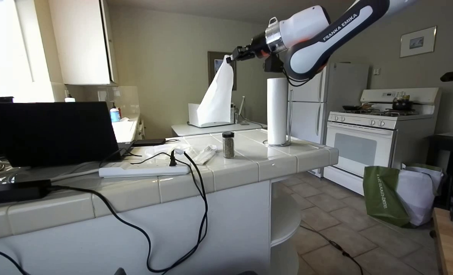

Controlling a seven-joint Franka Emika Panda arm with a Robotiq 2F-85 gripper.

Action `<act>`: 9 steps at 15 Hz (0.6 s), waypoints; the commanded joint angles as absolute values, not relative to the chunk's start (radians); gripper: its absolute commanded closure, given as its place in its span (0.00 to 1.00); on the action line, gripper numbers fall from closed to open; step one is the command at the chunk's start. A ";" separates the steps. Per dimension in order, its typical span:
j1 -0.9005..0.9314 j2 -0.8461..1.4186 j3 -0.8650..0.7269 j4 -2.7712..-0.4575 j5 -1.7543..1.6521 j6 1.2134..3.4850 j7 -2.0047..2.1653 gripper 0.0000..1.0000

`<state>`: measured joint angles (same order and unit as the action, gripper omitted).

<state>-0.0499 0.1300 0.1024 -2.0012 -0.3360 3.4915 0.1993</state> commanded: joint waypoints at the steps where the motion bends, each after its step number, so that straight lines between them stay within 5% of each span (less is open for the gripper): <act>1: -0.029 0.155 0.063 -2.008 -0.269 3.499 0.077 1.00; 9: 0.068 0.118 -0.043 -2.032 -0.185 3.247 0.033 1.00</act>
<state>0.0180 0.1511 0.0061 -2.0036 -0.2069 3.3456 0.0425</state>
